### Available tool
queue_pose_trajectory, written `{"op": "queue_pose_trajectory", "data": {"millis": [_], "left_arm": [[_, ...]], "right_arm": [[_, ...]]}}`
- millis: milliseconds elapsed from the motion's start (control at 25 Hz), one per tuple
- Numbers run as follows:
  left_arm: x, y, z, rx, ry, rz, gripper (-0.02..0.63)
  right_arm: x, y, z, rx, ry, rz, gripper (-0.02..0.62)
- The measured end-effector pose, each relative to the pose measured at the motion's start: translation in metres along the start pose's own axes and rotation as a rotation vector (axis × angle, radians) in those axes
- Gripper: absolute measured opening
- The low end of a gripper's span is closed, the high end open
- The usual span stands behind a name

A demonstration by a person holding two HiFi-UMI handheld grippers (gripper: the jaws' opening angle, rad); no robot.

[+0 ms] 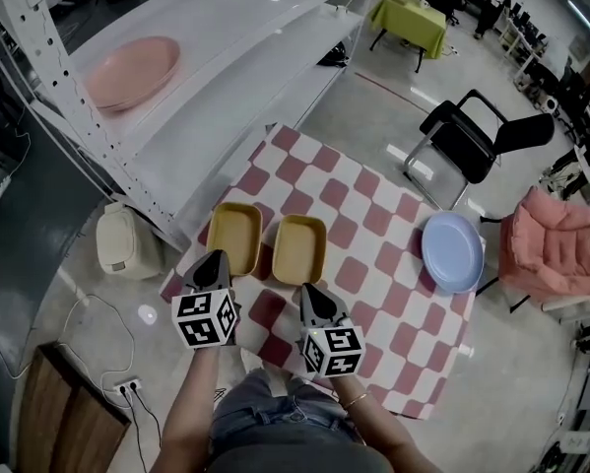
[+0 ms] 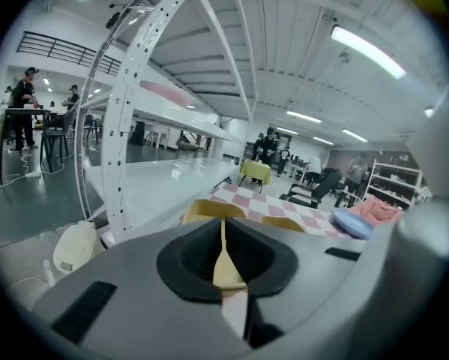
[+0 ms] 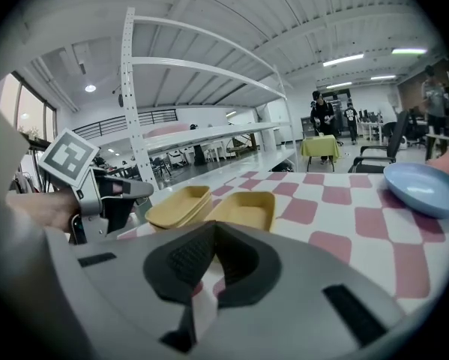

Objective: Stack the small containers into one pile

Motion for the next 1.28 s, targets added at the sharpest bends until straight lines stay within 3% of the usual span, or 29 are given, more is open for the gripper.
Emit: {"op": "queue_pose_trajectory", "data": {"millis": [360,480,800,1000,1280], "left_arm": [[-0.006,-0.019,-0.073,-0.059,-0.107,0.053,0.026],[-0.013,-0.026,-0.09,-0.065,-0.115,0.085,0.063],[-0.041,-0.044,-0.1,-0.05,-0.027,0.167,0.117],[-0.055,-0.054,-0.098,-0.034,0.024,0.221,0.115],[-0.075,-0.061,-0.1,-0.007,0.032,0.269,0.092]], "right_arm": [[0.02,0.003,-0.039,0.007,0.003,-0.022,0.011],[0.023,0.003,-0.049,0.002,0.003,-0.024,0.011],[0.025,0.0,-0.071,-0.006,0.015,-0.012,0.011],[0.024,-0.005,-0.079,-0.013,0.017,0.003,0.011],[0.02,-0.005,-0.086,-0.023,0.009,0.014,0.011]]}}
Point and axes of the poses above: the fingertips, and each gripper's own axes: x backward along the fingers, z to its left, y out of its top, the point moved 8 cm from there along x, backward along the fingers, and after that the axes turned 5 degrees about z, right-handed, at the moved point
